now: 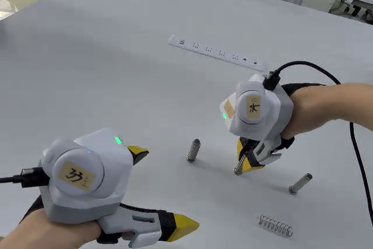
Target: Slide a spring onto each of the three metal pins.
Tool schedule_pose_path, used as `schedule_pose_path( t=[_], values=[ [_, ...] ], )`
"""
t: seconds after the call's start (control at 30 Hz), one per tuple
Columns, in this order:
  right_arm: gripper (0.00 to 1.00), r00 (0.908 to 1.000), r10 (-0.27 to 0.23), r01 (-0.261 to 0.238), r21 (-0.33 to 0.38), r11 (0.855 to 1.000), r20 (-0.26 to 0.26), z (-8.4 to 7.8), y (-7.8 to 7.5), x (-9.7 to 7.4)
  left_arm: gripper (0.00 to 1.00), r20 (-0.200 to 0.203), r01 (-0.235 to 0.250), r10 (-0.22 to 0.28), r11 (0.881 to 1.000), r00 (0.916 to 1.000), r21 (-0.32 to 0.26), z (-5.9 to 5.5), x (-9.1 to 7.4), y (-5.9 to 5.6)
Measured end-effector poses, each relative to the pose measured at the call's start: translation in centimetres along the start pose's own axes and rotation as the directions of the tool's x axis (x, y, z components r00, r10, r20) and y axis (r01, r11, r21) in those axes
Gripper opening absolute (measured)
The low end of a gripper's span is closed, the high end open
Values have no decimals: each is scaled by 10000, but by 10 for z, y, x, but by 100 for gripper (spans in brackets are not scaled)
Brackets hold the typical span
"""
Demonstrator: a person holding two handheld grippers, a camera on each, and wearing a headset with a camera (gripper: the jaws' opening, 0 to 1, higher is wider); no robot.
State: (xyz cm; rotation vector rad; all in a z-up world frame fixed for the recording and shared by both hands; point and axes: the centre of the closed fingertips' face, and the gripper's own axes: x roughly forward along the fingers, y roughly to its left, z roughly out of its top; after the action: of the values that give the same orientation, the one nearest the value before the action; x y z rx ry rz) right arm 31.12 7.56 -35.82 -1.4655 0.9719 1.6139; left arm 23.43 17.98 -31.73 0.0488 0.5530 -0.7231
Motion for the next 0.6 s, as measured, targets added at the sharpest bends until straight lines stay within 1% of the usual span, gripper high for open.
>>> schedule_pose_path(
  t=[0.13,0.37,0.5,0.57,0.6],
  values=[
    [8,10000,23,-23,-1,10000,-31,0,1,2,87,23,14,-14,10000,10000,1,0,0,0],
    [8,10000,-5,5,-27,10000,-3,1,1,2,87,25,52,-52,10000,10000,30,0,0,-1],
    [8,10000,51,-52,113,9999,81,0,1,3,87,54,51,-51,10000,10000,51,1,0,-1],
    [12,9999,57,-59,212,9998,100,-1,0,4,87,60,54,-55,10000,10000,49,1,0,-1],
    [16,9999,29,-31,244,9997,108,-1,0,4,87,51,52,-53,10000,10000,52,1,0,-1]
  ],
)
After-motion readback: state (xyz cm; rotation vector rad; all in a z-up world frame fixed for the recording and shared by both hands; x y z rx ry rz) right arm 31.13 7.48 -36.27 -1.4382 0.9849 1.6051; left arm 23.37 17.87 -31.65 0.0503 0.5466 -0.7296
